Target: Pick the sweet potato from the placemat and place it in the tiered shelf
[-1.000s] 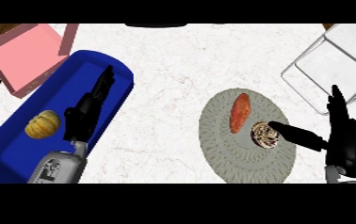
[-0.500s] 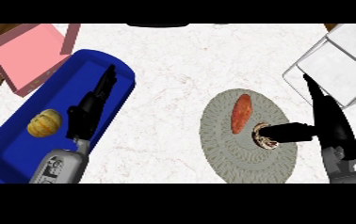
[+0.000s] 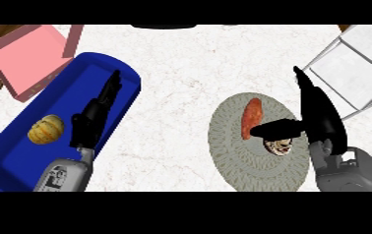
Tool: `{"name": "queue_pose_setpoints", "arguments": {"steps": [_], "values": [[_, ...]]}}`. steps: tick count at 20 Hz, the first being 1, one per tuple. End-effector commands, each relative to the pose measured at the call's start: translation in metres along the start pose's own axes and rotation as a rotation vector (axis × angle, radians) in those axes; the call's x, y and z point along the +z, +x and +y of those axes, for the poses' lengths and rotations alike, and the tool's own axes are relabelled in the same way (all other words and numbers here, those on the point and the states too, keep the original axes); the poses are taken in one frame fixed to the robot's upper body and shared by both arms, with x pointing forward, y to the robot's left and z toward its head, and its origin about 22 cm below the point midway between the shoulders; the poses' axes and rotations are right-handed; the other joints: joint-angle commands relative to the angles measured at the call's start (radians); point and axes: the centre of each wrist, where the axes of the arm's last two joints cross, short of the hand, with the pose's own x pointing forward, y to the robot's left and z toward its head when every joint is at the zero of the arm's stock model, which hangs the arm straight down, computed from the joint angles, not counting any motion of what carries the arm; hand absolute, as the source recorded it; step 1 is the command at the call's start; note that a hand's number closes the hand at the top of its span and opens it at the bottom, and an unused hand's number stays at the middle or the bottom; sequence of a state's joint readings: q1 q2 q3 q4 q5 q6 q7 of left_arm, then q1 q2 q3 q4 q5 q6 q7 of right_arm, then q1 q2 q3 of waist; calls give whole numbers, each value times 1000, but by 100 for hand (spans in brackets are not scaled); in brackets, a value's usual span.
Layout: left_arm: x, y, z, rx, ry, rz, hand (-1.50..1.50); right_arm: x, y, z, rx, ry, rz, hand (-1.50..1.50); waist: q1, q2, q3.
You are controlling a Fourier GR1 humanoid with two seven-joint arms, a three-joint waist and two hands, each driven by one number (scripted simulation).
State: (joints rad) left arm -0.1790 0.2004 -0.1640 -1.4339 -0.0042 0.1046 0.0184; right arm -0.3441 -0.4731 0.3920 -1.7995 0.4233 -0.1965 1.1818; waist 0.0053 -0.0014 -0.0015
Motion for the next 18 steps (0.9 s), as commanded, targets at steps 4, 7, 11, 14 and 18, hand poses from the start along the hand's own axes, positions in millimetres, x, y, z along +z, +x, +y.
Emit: {"name": "queue_pose_setpoints", "arguments": {"steps": [4, 7, 11, 14, 18], "values": [[5, -12, 6, -9, 1, -4, 0, 8, 31, 14, 39, -37, 145, -150, -1, 1, 0], [12, 9, -13, 3, -7, 0, 0, -8, 17, 17, 27, -40, 182, -150, 3, -1, 1], [0, -7, -15, -1, 23, 9, 0, -17, 16, 22, 17, -21, 175, -150, -5, 2, 1], [0, 1, -7, 5, 0, 12, 0, 2, 28, 25, 24, -12, 182, -150, -7, -1, 1], [-19, 14, 0, -5, -4, -6, 0, -6, 25, 40, 40, -14, 198, -150, -12, 2, 1]]}}
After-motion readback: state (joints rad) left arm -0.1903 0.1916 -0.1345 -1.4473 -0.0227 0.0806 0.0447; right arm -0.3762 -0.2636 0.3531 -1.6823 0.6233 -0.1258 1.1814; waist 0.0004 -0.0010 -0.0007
